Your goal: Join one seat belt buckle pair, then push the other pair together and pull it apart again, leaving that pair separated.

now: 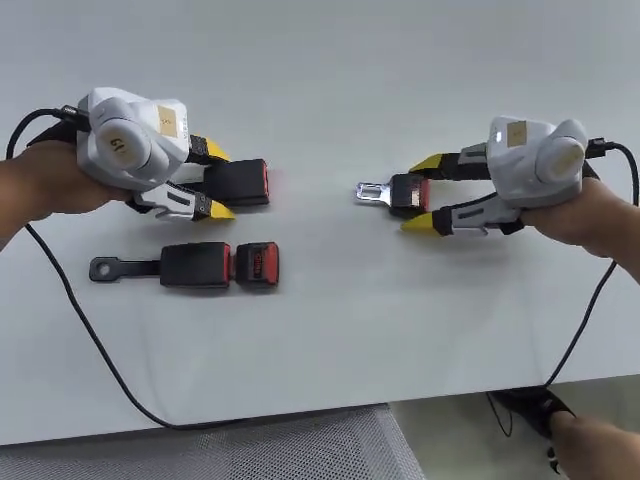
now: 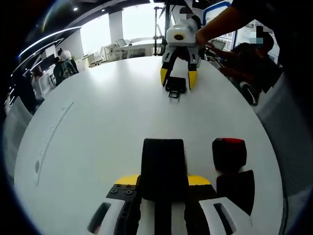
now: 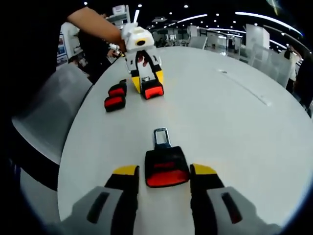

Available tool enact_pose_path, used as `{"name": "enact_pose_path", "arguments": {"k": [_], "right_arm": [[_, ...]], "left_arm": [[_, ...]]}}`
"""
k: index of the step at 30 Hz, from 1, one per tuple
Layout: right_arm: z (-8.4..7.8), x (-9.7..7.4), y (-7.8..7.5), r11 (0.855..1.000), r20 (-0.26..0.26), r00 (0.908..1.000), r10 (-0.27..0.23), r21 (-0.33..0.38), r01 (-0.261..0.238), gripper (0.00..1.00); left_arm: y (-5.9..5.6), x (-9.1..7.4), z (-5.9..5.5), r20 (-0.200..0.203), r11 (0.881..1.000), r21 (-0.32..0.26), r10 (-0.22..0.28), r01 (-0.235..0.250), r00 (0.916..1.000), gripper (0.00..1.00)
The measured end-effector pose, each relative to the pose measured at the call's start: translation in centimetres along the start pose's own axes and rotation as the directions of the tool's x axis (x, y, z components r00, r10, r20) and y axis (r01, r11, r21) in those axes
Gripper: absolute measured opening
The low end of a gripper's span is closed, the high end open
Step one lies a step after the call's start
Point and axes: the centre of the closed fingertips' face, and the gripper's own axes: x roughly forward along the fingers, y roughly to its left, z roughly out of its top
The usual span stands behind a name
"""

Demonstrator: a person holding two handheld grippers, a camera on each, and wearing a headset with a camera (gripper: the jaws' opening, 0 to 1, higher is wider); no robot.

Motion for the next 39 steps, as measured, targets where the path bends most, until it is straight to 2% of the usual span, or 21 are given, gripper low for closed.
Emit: {"name": "enact_pose_path", "arguments": {"k": [1, 2, 3, 7, 9, 12, 21, 33, 39], "right_arm": [[0.0, 0.0, -0.2, 1.0, 0.001, 1.0, -0.004, -0.011, 0.004, 0.38], [-0.2, -0.2, -0.7, 0.998, -0.01, 0.9999, -0.013, -0.061, 0.013, 0.36], [-0.1, -0.2, -0.4, 1.0, 0.002, 1.0, 0.001, -0.025, -0.001, 0.36], [-0.2, -0.4, -0.4, 1.0, 0.036, 0.9993, 0.013, -0.028, -0.012, 0.36], [-0.3, -0.4, -0.6, 1.0, 0.057, 0.9983, 0.015, -0.025, -0.013, 0.35], [-0.2, -0.2, -0.5, 0.999, 0.061, 0.998, 0.02, -0.028, -0.018, 0.35], [0.1, 0.0, -0.6, 0.999, 0.088, 0.9955, 0.036, -0.022, -0.034, 0.35], [1.5, 1.9, -0.9, 0.998, 0.127, 0.9903, 0.056, -0.013, -0.055, 0.35], [2.8, 3.3, -1.1, 0.998, 0.139, 0.9882, 0.064, -0.023, -0.061, 0.35]], "left_arm": [[-0.1, 0.0, -0.1, -0.009, 1.0, -0.013, -0.007, 0.007, 0.9999, 0.35], [-0.3, 0.0, 0.0, -0.01, 0.999, 0.031, -0.012, 0.012, 0.9999, 0.35], [-0.3, 0.1, 0.0, -0.01, 0.998, 0.054, -0.015, 0.016, 0.9998, 0.34], [-0.4, 0.2, 0.0, -0.012, 0.998, 0.059, -0.019, 0.019, 0.9998, 0.34], [-0.5, 0.3, 0.1, -0.007, 0.995, 0.091, -0.028, 0.029, 0.9996, 0.34], [-0.4, 0.4, 0.2, -0.015, 0.996, 0.08, -0.038, 0.039, 0.9992, 0.34], [-0.3, 0.3, 0.3, -0.004, 0.998, 0.048, -0.049, 0.049, 0.9988, 0.34], [-0.3, 0.3, 0.4, -0.008, 0.998, 0.039, -0.05, 0.05, 0.9987, 0.34], [-0.3, 0.3, 0.3, -0.015, 0.998, 0.032, -0.049, 0.05, 0.9987, 0.34]]}}
